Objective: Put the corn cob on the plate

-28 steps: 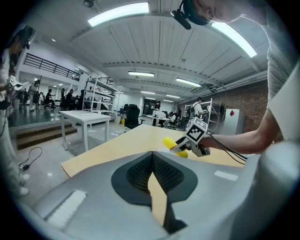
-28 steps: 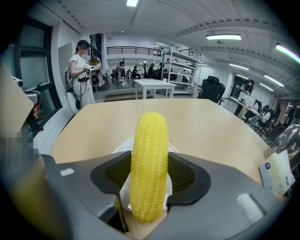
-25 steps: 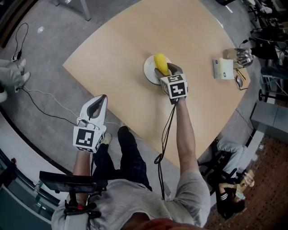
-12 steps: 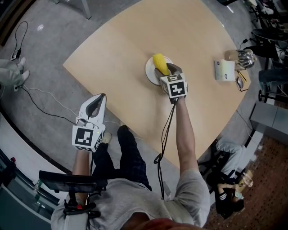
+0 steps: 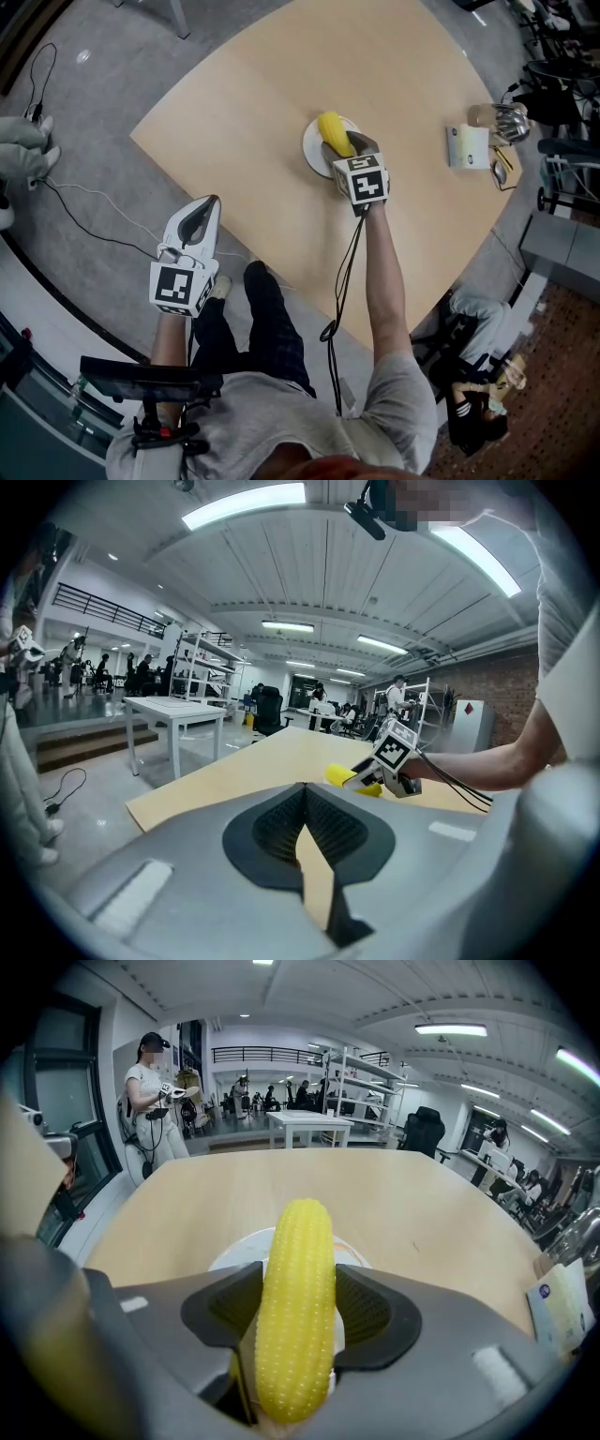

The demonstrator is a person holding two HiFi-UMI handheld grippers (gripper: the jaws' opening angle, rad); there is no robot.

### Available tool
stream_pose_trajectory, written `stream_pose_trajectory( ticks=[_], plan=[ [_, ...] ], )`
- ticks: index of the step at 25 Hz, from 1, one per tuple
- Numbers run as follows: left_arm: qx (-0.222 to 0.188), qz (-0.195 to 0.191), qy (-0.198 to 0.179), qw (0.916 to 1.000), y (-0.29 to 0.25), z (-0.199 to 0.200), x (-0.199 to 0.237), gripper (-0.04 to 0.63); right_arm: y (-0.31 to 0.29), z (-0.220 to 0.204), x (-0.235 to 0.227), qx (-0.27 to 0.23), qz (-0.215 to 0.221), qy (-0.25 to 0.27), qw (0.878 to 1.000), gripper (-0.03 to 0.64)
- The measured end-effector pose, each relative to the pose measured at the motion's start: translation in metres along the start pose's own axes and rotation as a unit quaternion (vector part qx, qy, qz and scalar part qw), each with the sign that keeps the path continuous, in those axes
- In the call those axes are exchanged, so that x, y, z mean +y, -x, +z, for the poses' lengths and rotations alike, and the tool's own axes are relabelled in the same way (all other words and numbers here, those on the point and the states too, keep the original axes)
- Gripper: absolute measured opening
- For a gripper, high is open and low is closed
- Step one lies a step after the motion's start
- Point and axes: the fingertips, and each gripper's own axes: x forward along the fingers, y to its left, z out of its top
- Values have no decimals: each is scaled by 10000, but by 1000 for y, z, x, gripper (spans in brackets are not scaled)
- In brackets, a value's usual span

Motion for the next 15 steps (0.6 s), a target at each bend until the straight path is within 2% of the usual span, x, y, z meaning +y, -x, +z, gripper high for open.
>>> stream_pose_trajectory(
  ticks=[15],
  plan=[
    [-58, -10, -30, 10000, 0, 2, -1, 20, 4, 8, -12, -228, -214, -207, 9993, 275]
  ],
)
